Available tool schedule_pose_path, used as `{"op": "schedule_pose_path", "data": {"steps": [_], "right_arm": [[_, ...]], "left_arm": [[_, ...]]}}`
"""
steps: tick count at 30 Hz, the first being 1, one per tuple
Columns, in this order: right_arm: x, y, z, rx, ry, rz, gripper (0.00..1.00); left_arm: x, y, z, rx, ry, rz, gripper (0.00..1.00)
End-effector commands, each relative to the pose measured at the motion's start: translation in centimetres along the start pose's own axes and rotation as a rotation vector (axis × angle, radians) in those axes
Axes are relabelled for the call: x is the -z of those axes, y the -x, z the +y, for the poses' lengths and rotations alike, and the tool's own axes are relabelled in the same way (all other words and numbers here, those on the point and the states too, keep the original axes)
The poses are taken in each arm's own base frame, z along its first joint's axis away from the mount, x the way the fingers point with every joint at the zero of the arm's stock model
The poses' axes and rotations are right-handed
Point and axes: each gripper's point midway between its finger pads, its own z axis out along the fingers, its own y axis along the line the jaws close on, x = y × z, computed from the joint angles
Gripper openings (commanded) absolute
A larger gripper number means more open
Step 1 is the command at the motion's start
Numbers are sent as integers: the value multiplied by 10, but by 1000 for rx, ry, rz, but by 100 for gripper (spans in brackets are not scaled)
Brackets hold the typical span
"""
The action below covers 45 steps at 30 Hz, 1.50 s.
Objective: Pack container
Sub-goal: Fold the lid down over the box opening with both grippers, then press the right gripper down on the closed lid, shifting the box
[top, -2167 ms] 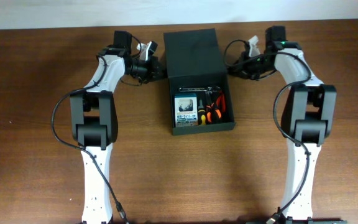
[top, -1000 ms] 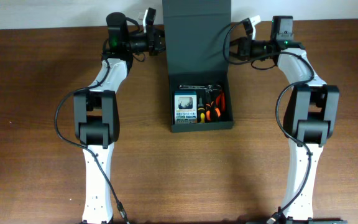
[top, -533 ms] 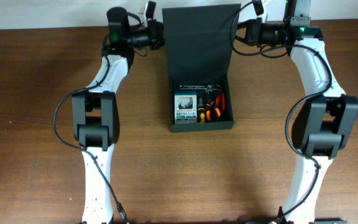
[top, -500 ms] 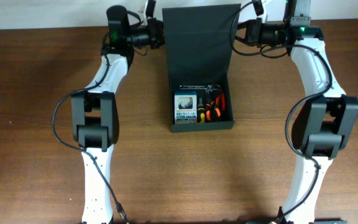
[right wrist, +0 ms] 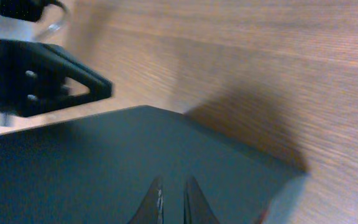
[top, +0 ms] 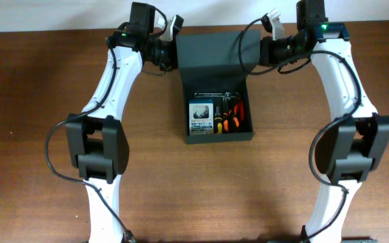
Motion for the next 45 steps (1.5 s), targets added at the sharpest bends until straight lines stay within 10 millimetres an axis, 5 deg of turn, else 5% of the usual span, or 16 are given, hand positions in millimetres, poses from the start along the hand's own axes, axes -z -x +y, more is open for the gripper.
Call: {"op": "schedule_pose_path", "data": {"steps": [1,9,17,20,21,24,27,28,30,32,35,45], "right_arm": [[34,8,18,140,-182,-36,4],[66,0,10,142,-381,-20,4],[80,-10,23,131,-394,-6,4],[85,-29,28,89,-393,50,4],[85,-48,33,41,-385,119,4],[83,-83,44,-32,-368,250,4],[77,-108,61,-53,-348,353,4],[74,-114,68,-51,-341,381,4],[67,-123,80,-35,-328,423,4],[56,-131,95,5,-312,459,4],[45,-139,110,42,-297,496,4],[31,-161,120,116,-372,586,4]], "left_arm": [[28,-1,0,-84,138,-39,2],[34,-39,8,-37,206,92,2],[36,-57,5,-44,261,141,2],[56,-53,14,-102,398,106,2],[70,-46,11,-199,454,76,2],[78,-41,-17,-374,378,55,8],[86,-36,-31,-417,359,18,50],[87,-32,-31,-426,367,4,53],[89,-22,-28,-447,402,-30,38],[87,-17,-16,-445,466,-36,29],[78,-16,-1,-438,509,-17,30],[32,3,37,-436,466,-18,54]]}}
